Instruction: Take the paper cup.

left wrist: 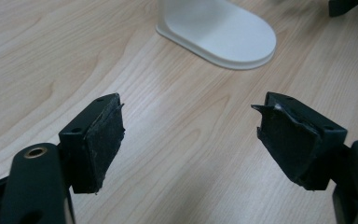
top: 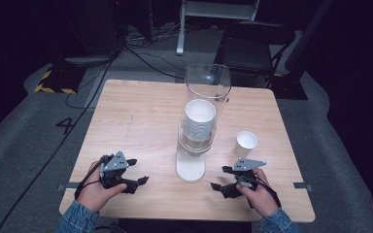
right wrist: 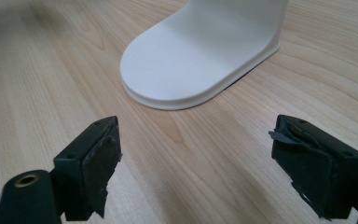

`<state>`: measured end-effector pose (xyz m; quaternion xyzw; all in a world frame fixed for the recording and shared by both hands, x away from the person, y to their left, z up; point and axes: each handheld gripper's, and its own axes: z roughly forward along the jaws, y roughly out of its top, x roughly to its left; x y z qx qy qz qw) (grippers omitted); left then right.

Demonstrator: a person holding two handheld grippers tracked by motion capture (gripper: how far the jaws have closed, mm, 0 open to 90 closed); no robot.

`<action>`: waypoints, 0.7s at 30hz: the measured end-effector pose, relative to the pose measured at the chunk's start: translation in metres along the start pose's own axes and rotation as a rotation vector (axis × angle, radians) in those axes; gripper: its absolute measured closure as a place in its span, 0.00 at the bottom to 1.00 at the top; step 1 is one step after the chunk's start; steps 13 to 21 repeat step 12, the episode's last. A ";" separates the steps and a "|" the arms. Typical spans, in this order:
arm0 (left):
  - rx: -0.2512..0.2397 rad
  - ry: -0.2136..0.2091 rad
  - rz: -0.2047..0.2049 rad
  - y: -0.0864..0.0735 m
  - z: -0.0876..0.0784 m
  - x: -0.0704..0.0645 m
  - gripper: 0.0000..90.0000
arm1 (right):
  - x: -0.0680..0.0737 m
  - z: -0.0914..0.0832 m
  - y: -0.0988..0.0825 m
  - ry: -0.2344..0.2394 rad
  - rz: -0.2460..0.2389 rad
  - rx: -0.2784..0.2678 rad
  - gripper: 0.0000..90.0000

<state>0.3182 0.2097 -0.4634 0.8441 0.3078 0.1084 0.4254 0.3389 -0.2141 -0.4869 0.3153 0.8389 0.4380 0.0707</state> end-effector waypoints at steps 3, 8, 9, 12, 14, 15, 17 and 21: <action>0.042 -0.003 0.015 -0.008 0.006 0.002 0.25 | 0.000 0.003 -0.003 -0.009 -0.014 0.012 0.18; 0.051 -0.003 0.007 -0.013 0.010 0.005 0.25 | 0.003 0.008 -0.005 -0.019 -0.037 0.029 0.18; 0.054 0.001 0.005 -0.014 0.012 0.006 0.25 | 0.003 0.008 -0.005 -0.019 -0.037 0.029 0.18; 0.074 0.017 0.009 -0.017 0.014 0.008 0.25 | 0.003 0.010 -0.006 -0.033 -0.046 0.034 0.18; 0.074 0.017 0.009 -0.017 0.014 0.008 0.25 | 0.003 0.010 -0.006 -0.033 -0.046 0.034 0.18; 0.074 0.017 0.009 -0.017 0.014 0.008 0.25 | 0.003 0.010 -0.006 -0.033 -0.046 0.034 0.18; 0.074 0.017 0.009 -0.017 0.014 0.008 0.25 | 0.003 0.010 -0.006 -0.033 -0.046 0.034 0.18; 0.074 0.017 0.009 -0.017 0.014 0.008 0.25 | 0.003 0.010 -0.006 -0.033 -0.046 0.034 0.18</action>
